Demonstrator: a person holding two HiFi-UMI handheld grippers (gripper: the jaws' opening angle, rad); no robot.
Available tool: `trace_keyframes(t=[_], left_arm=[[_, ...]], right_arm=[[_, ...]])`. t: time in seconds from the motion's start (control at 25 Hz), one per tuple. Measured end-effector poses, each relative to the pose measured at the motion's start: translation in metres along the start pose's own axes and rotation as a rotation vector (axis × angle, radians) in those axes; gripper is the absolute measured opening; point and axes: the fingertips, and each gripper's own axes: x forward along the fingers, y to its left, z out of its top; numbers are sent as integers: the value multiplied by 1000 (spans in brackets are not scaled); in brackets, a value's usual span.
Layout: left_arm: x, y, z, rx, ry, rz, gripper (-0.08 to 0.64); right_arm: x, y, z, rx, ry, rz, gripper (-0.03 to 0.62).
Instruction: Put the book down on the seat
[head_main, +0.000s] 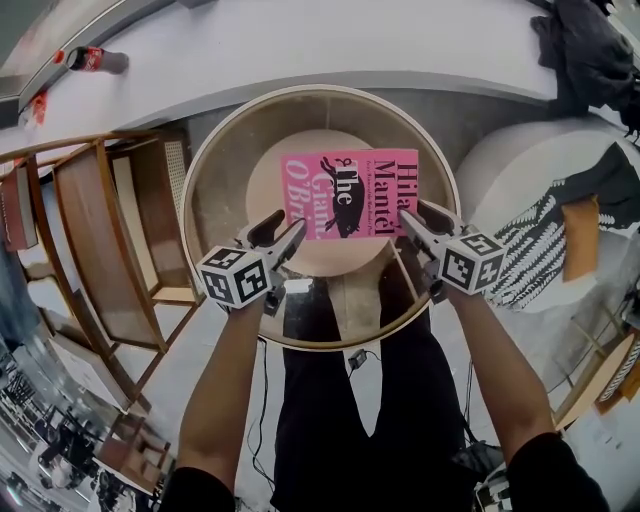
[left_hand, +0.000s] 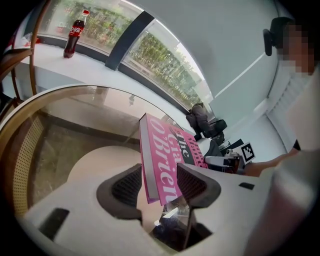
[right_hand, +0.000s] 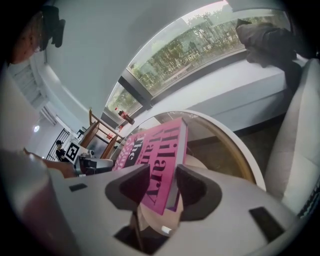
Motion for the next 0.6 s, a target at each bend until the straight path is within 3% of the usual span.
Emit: trace_keyframes(t=[0.6], left_arm=[[7, -1, -1, 28, 23, 14, 207]], right_arm=[[1, 3, -6, -38, 0, 11, 170]])
